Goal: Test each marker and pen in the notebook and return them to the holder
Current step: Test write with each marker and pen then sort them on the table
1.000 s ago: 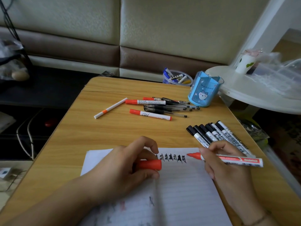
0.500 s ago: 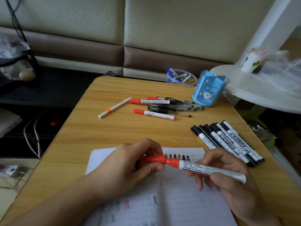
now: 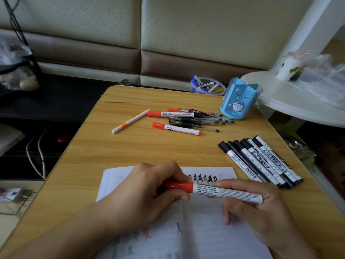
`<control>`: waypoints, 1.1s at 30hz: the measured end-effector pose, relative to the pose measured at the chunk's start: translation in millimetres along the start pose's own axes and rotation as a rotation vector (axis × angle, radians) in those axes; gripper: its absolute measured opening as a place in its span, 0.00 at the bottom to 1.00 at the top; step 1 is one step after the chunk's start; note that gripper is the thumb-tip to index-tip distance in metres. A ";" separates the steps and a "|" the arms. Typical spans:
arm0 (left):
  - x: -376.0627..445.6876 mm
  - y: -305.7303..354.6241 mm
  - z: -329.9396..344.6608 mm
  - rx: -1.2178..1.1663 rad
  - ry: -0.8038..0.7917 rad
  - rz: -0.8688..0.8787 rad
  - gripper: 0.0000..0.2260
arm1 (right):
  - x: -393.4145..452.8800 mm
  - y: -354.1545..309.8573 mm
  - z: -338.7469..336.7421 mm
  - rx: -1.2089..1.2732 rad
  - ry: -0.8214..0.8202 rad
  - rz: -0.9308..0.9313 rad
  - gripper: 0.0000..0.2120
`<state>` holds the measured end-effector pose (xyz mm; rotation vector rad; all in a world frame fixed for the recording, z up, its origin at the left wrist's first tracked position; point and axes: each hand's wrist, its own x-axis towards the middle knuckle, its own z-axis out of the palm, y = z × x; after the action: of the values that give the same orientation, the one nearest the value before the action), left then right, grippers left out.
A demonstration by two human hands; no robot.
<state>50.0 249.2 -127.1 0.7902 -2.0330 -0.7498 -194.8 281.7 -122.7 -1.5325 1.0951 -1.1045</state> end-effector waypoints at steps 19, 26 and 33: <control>8.8 -9.9 9.0 0.086 -0.084 -0.169 0.13 | -2.0 0.9 -20.5 0.260 0.258 0.023 0.07; 59.4 12.8 -11.3 0.182 -0.628 -0.633 0.04 | -10.4 -7.1 -32.1 0.196 0.342 0.010 0.04; 142.6 69.4 70.3 1.092 -1.061 -0.446 0.13 | -75.7 -19.6 -89.9 -0.346 0.220 -0.018 0.05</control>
<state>-95.1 202.3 -44.4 1.7437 -3.3464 -0.1745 -294.3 342.8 -99.5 -1.7170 1.4861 -1.1602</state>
